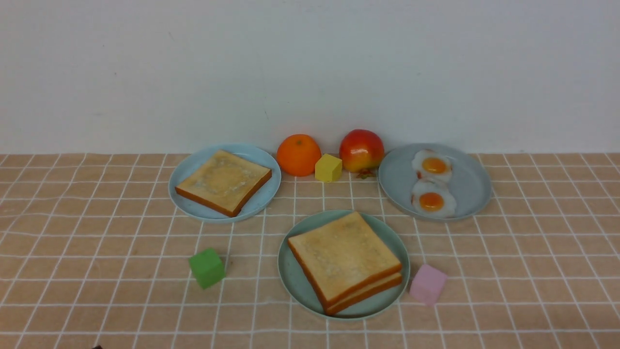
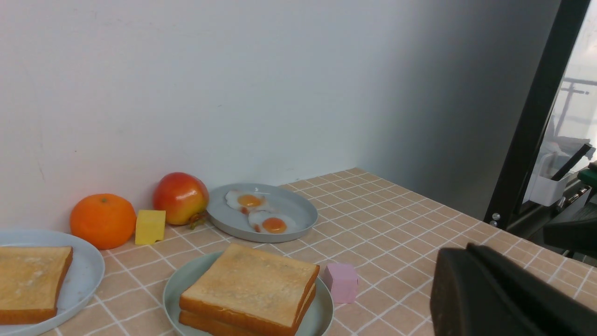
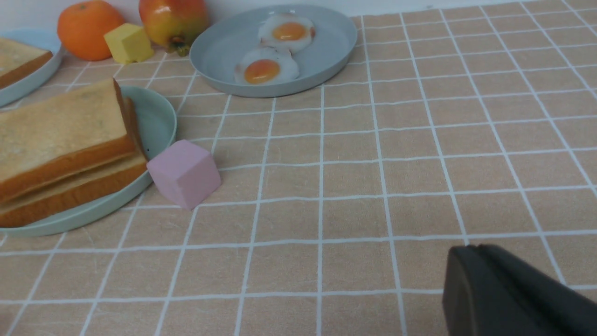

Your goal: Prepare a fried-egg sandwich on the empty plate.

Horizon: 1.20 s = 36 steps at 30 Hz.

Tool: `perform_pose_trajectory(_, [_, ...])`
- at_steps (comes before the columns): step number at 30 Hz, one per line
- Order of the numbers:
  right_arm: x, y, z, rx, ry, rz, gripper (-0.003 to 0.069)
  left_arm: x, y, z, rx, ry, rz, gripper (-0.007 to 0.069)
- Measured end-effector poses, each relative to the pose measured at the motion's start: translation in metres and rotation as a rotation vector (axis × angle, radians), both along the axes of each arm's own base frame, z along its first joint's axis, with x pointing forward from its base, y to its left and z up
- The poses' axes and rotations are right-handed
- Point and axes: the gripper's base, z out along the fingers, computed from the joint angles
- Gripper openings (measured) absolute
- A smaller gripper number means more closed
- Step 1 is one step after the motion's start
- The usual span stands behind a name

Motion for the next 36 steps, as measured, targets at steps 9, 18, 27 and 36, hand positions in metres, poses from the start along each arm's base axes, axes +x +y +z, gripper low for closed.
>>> perform_pose_trajectory(9, [0.0, 0.0, 0.0, 0.0, 0.0, 0.0, -0.0006, 0.0, 0.0, 0.0, 0.0, 0.0, 0.0, -0.0002])
perform_pose_trajectory(18, [0.0, 0.0, 0.0, -0.001, 0.001, 0.0, -0.0003, 0.004, 0.004, -0.004, 0.007, -0.049, 0.093, -0.0013])
perform_pose_trajectory(27, [0.0, 0.0, 0.0, 0.0, 0.0, 0.0, 0.0001, 0.012, 0.031, -0.034, 0.077, 0.08, 0.583, -0.0013])
perform_pose_trajectory(36, [0.0, 0.0, 0.0, 0.0, 0.0, 0.0, 0.0005, 0.009, 0.038, -0.07, 0.079, 0.467, 0.702, -0.0013])
